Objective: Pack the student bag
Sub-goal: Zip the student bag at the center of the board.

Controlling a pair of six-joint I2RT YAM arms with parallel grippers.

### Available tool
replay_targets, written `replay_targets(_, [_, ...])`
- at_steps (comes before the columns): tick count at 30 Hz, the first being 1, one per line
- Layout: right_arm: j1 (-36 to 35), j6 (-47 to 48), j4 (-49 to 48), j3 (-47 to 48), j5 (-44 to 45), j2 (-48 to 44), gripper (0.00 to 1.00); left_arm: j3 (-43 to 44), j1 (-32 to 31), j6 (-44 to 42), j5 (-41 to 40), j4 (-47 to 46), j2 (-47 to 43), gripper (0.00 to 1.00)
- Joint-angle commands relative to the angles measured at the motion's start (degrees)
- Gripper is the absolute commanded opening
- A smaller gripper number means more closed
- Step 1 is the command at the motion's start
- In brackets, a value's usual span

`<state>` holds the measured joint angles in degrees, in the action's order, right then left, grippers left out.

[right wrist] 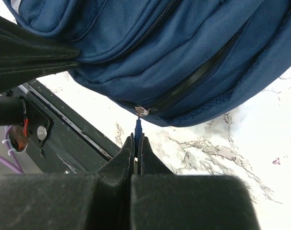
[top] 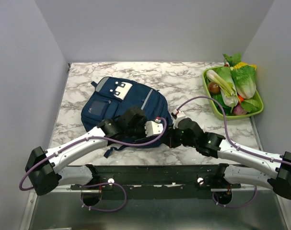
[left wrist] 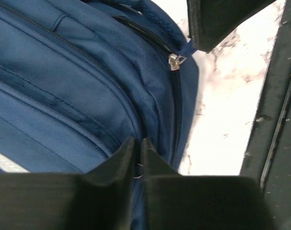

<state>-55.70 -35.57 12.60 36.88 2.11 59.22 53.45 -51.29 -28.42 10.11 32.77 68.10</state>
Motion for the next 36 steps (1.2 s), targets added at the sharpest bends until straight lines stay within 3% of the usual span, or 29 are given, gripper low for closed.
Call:
replay_targets(1, [-0.1,-1.3,-2.1,-0.8,-4.6,-0.9,0.01,-1.7,0.0,-4.3,-9.7,-6.3,-0.5,0.04])
replay_targets(5, [-0.1,-1.2,-2.3,-0.9,-4.6,-1.3,0.01,-2.2,0.0,-6.3,-13.3,-4.9,-1.6,0.00])
replay_targets(12, [-0.1,-0.3,-2.2,0.0,-2.5,-2.4,0.01,1.5,0.0,-5.2,-5.7,4.5,-2.3,0.00])
replay_targets(17, [1.2,0.8,1.7,2.1,0.2,-3.8,0.01,3.6,0.0,-2.8,-2.6,6.2,-4.2,0.00])
replay_targets(36, [5.3,3.2,2.6,4.1,-3.1,-3.4,0.01,5.3,2.0,-1.5,1.3,12.4,-9.0,0.00])
